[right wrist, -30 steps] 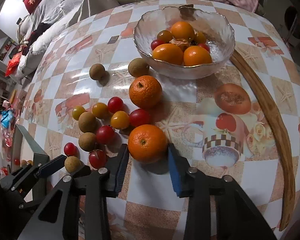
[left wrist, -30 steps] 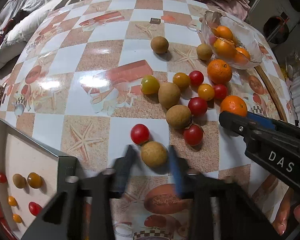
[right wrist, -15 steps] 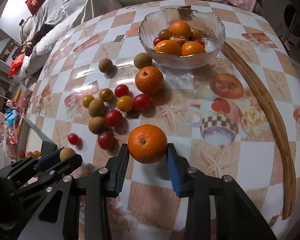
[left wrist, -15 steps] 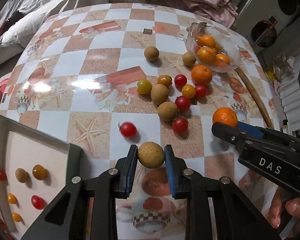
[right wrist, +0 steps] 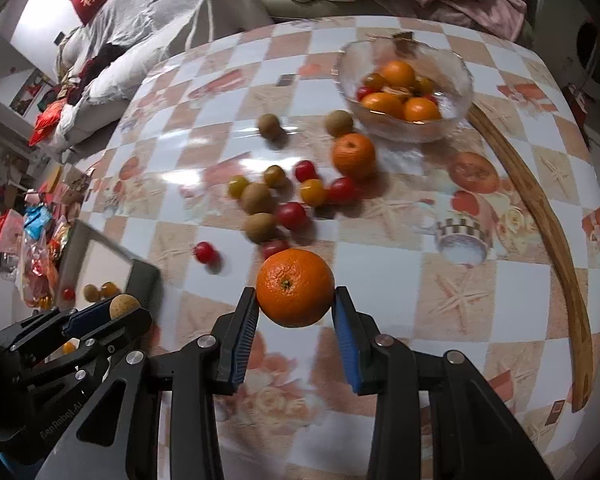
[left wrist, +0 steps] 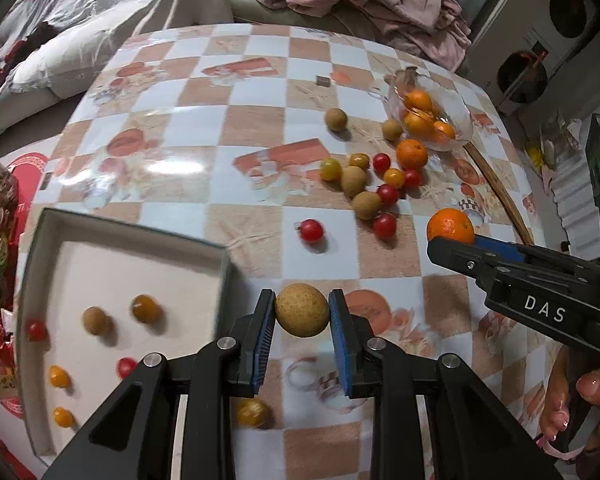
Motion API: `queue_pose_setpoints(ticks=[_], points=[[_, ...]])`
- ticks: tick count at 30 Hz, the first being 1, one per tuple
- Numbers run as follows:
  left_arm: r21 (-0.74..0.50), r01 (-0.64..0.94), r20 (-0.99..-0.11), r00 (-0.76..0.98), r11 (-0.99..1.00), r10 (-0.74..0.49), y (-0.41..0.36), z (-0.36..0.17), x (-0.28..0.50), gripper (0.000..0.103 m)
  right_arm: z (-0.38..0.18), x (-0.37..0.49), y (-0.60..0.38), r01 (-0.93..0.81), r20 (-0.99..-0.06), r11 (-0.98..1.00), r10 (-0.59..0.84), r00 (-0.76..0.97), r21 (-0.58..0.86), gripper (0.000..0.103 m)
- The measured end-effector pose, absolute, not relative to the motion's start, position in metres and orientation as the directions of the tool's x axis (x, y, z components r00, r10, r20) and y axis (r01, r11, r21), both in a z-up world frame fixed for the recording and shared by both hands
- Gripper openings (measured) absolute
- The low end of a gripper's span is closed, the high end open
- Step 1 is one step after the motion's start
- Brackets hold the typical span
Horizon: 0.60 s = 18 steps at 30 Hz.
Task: Organize fruits
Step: 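Carry the kiwi and mandarin orange over the white tray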
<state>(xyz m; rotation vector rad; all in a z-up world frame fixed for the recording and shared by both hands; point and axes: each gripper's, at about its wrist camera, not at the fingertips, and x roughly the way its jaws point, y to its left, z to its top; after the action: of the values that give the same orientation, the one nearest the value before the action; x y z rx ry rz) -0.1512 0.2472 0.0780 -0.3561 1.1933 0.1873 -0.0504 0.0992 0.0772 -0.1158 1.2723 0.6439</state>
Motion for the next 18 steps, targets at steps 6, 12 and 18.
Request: queue_pose_setpoints(ticks=[6, 12, 18], points=[[-0.148, -0.364, -0.933, 0.359, 0.92, -0.009, 0.274, 0.086, -0.187, 0.029, 0.09, -0.075, 0.13, -0.557, -0.904, 0.783, 0.408, 0.126, 0.276, 0.041], [-0.131, -0.431, -0.941, 0.338, 0.893, 0.025, 0.308, 0.084, -0.23, 0.029, 0.097, -0.102, 0.166, -0.614, -0.902, 0.737, 0.422, 0.095, 0.281, 0.041], [-0.111, -0.49, -0.95, 0.308, 0.865, 0.053, 0.335, 0.072, -0.265, 0.029, 0.097, -0.127, 0.206, -0.668, -0.904, 0.689, 0.424, 0.057, 0.281, 0.041]])
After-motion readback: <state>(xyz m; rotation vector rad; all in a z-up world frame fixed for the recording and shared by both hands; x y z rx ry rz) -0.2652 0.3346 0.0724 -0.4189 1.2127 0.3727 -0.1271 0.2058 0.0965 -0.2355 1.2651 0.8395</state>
